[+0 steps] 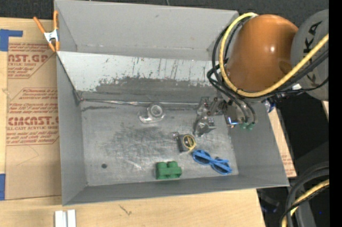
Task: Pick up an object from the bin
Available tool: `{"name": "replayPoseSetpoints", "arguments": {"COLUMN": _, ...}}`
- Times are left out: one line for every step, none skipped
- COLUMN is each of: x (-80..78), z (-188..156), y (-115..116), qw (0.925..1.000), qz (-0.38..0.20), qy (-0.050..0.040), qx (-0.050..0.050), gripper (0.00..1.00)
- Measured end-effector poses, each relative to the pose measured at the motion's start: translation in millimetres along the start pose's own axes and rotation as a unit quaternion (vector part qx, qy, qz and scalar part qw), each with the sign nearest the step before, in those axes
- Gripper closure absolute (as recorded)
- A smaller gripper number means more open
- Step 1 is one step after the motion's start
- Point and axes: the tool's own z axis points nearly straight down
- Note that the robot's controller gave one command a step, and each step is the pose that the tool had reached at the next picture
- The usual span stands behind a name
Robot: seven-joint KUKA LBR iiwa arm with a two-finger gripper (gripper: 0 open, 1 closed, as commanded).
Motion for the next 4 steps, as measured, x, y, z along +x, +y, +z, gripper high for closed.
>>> {"name": "replayPoseSetpoints", "arguments": {"x": 1.3, "z": 4.6, "y": -0.1, "qw": 1.0000, "qz": 0.000, "qy": 0.0036, "qx": 0.000, "gripper": 0.00}}
{"name": "replayPoseSetpoints", "arguments": {"x": -1.4, "z": 157.0, "y": -84.6, "qw": 0.9973, "qz": -0.073, "qy": 0.0080, "qx": -0.001, "gripper": 0.00}}
{"name": "replayPoseSetpoints", "arguments": {"x": -3.7, "z": 152.5, "y": -82.7, "qw": 0.9973, "qz": -0.074, "qy": 0.0045, "qx": 0.000, "gripper": 1.00}}
{"name": "replayPoseSetpoints", "arguments": {"x": 5.7, "z": 29.8, "y": -76.9, "qw": 0.9816, "qz": -0.191, "qy": 0.0010, "qx": 0.000, "gripper": 1.00}}
